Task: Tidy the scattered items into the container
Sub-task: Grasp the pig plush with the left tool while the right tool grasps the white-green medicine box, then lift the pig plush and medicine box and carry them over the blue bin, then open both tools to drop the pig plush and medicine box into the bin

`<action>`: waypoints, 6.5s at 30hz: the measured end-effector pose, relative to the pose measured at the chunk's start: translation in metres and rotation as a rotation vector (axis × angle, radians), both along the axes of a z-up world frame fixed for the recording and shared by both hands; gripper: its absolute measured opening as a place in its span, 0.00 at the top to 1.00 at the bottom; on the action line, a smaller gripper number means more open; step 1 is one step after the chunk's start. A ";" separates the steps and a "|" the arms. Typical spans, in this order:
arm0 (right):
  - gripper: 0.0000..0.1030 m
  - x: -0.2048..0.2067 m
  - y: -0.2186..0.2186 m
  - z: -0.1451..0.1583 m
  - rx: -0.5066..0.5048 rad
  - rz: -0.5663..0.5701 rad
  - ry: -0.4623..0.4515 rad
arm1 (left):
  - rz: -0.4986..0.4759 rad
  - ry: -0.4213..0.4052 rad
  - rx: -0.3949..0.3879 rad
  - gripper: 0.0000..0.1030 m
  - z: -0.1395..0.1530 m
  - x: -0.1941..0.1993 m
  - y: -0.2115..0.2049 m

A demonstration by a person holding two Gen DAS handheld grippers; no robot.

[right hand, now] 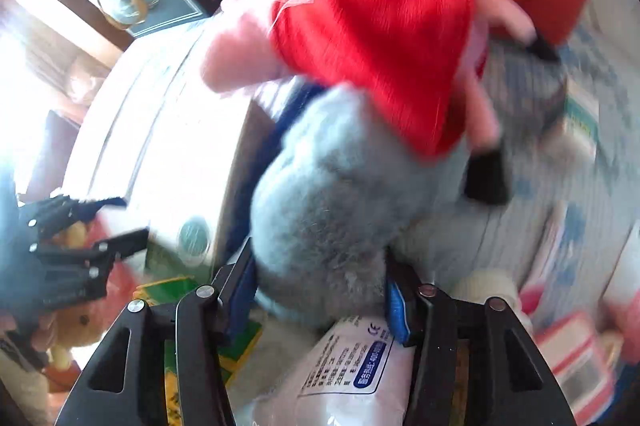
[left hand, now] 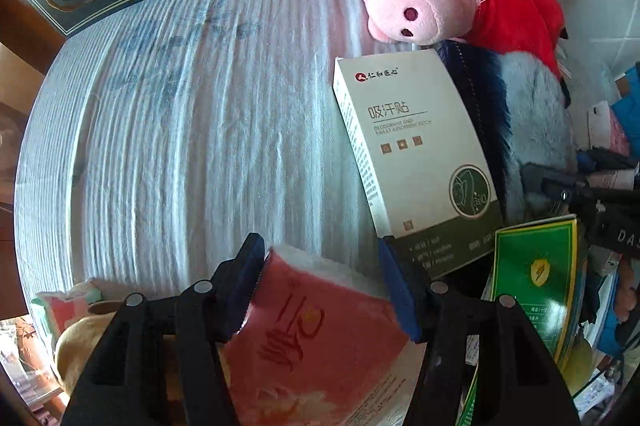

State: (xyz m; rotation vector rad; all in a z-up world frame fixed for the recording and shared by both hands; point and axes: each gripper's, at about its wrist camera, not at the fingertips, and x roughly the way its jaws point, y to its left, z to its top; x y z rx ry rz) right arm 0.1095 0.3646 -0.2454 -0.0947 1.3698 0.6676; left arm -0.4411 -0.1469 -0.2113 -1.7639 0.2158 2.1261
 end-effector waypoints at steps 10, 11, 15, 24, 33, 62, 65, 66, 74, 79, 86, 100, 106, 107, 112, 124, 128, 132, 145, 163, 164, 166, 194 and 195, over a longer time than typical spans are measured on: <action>0.19 -0.026 -0.052 0.055 0.050 -0.029 -0.156 | 0.003 0.273 0.070 0.35 0.059 -0.014 0.066; 0.18 -0.017 -0.061 0.063 0.046 -0.055 -0.188 | 0.003 0.277 0.073 0.35 0.062 -0.013 0.076; 0.17 0.033 -0.101 0.073 0.017 -0.223 -0.252 | 0.002 0.299 0.041 0.35 0.040 -0.043 0.114; 0.24 0.133 -0.128 0.021 -0.102 -0.390 -0.119 | -0.029 0.220 0.055 0.25 -0.001 -0.091 0.161; 0.64 0.132 -0.108 0.001 -0.183 -0.247 -0.157 | -0.026 0.270 0.070 0.43 0.011 -0.067 0.165; 0.64 -0.034 -0.110 0.149 0.034 -0.016 -0.293 | 0.117 0.344 0.200 0.35 0.134 0.050 0.077; 0.64 -0.024 -0.103 0.137 0.027 -0.012 -0.278 | 0.140 0.315 0.221 0.35 0.117 0.031 0.079; 0.64 -0.019 -0.100 0.133 0.025 -0.011 -0.275 | 0.147 0.305 0.231 0.35 0.111 0.022 0.081; 0.64 0.020 -0.077 0.096 0.047 0.039 -0.255 | 0.206 0.203 0.212 0.35 0.056 -0.066 0.109; 0.64 0.028 -0.060 0.075 0.037 0.067 -0.246 | 0.138 0.249 0.223 0.44 0.040 -0.053 0.127; 0.64 0.018 -0.069 0.089 0.059 0.087 -0.269 | 0.117 0.427 0.189 0.54 0.090 -0.012 0.132; 0.64 -0.056 -0.114 0.220 0.171 0.102 -0.481 | 0.145 0.658 0.174 0.54 0.239 0.102 0.102; 0.64 -0.109 -0.148 0.275 0.229 0.161 -0.583 | 0.193 0.755 0.156 0.54 0.293 0.176 0.086; 0.64 -0.116 -0.154 0.282 0.239 0.183 -0.596 | 0.203 0.767 0.151 0.54 0.299 0.187 0.085; 0.64 -0.146 -0.189 0.307 0.246 0.202 -0.660 | 0.252 0.789 0.149 0.54 0.318 0.234 0.085; 0.64 -0.182 -0.322 0.363 0.188 0.073 -0.780 | 0.119 0.864 0.295 0.54 0.369 0.323 0.141; 0.65 -0.182 -0.381 0.375 0.174 0.013 -0.815 | 0.060 0.892 0.335 0.54 0.392 0.349 0.179; 0.64 -0.164 -0.443 0.385 0.163 -0.058 -0.828 | 0.004 0.932 0.377 0.54 0.421 0.379 0.230; 0.64 -0.018 -0.636 0.348 0.036 -0.033 -0.760 | -0.041 0.777 0.332 0.53 0.409 0.421 0.467; 0.64 0.022 -0.720 0.253 -0.034 0.235 -0.527 | -0.099 0.535 0.092 0.43 0.316 0.499 0.534; 0.64 0.021 -0.720 0.252 -0.039 0.241 -0.524 | -0.097 0.536 0.091 0.42 0.315 0.503 0.532; 0.64 0.022 -0.723 0.249 -0.048 0.253 -0.519 | -0.106 0.538 0.094 0.37 0.314 0.510 0.533; 0.01 0.015 -0.774 0.280 0.051 0.263 -0.615 | -0.114 0.580 0.186 0.29 0.325 0.543 0.550; 0.01 0.013 -0.777 0.282 0.057 0.259 -0.617 | -0.111 0.585 0.190 0.28 0.326 0.545 0.550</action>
